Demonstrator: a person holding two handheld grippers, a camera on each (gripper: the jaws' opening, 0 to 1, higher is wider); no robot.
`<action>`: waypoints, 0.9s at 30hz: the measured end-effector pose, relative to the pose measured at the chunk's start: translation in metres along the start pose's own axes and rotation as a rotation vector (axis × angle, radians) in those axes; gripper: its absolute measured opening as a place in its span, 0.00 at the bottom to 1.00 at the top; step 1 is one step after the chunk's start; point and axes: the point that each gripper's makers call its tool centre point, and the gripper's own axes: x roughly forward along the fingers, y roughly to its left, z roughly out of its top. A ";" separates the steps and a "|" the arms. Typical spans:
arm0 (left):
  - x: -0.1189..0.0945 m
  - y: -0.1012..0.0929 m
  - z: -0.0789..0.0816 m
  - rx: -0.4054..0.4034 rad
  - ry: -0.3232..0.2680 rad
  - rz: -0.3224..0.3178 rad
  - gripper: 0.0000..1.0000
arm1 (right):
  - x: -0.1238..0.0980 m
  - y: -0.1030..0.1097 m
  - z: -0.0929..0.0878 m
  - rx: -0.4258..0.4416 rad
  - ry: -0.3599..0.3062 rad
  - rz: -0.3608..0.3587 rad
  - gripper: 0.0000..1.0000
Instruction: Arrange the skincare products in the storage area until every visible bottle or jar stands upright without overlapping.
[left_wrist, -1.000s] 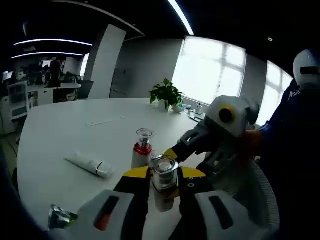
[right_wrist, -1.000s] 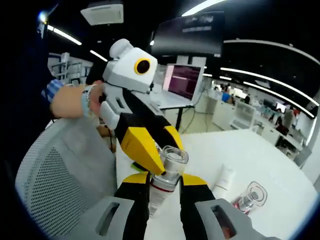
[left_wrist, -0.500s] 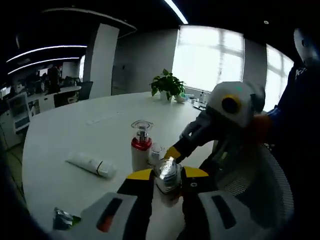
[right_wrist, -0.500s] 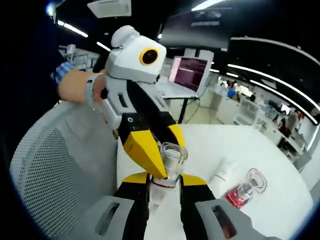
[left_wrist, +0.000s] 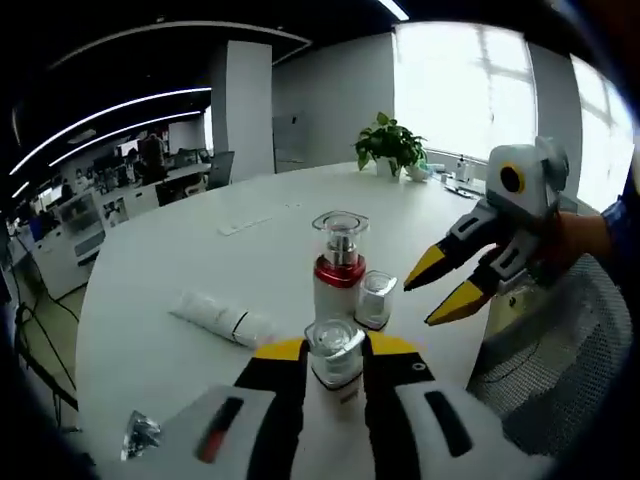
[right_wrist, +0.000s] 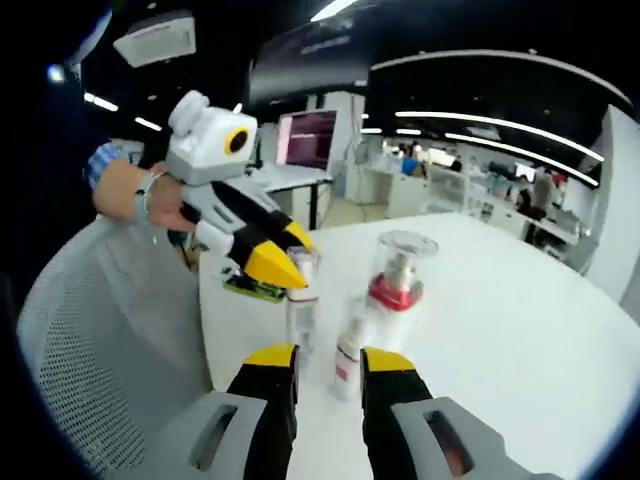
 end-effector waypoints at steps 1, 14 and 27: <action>0.003 -0.001 -0.001 0.001 0.002 0.004 0.26 | 0.005 -0.001 -0.007 0.006 0.015 0.002 0.18; 0.019 -0.009 0.005 0.077 -0.085 0.039 0.26 | 0.046 0.007 -0.027 -0.007 0.097 0.020 0.15; 0.013 -0.007 -0.013 0.103 -0.006 -0.029 0.33 | 0.050 0.012 -0.027 -0.033 0.130 0.010 0.09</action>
